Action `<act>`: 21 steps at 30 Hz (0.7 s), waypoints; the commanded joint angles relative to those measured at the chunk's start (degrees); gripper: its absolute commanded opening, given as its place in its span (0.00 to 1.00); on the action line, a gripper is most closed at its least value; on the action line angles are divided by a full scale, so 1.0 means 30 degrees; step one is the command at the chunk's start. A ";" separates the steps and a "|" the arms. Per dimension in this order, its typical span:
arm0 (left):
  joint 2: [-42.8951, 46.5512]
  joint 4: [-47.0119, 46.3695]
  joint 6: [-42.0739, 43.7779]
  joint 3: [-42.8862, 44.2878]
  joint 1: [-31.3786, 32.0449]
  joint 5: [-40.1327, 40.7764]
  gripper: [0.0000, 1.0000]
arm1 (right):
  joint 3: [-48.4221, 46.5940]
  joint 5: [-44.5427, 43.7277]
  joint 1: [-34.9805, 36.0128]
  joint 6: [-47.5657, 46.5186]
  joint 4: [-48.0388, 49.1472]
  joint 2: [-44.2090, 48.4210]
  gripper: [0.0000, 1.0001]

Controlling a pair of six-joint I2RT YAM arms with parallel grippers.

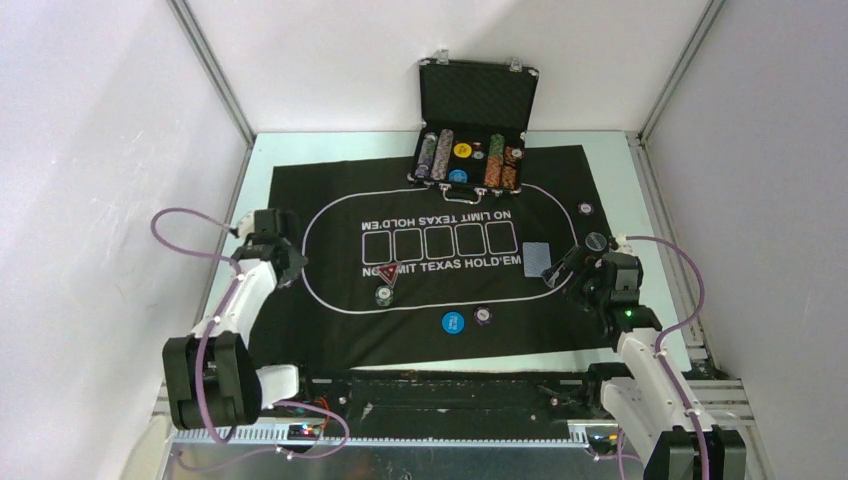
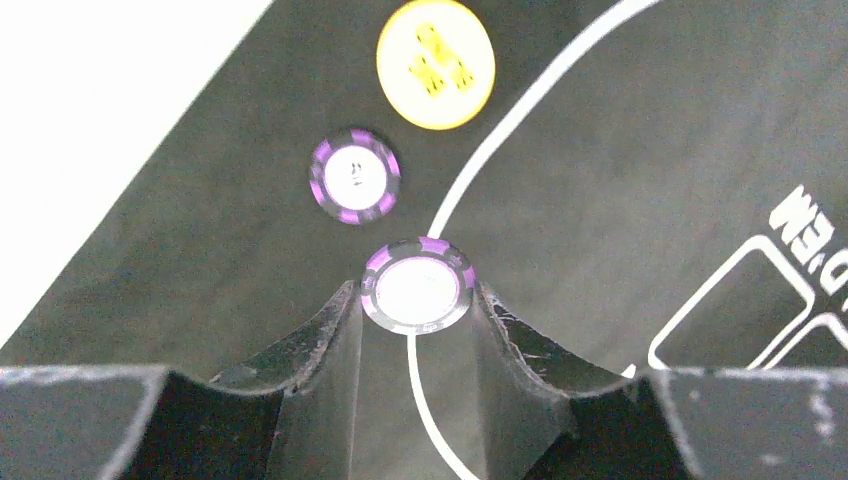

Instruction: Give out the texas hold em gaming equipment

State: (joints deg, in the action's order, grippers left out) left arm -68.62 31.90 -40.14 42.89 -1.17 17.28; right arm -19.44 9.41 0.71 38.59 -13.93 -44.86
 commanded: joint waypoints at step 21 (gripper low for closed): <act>-0.6018 -0.2918 0.1294 0.1707 -0.4118 -0.1446 0.27 | -0.0034 0.0864 -0.0647 -0.0448 0.1320 -0.0937 1.00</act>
State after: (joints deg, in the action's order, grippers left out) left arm -85.14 24.99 -37.87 46.63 -13.26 14.26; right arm -19.44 11.40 -0.99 38.37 -12.51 -47.35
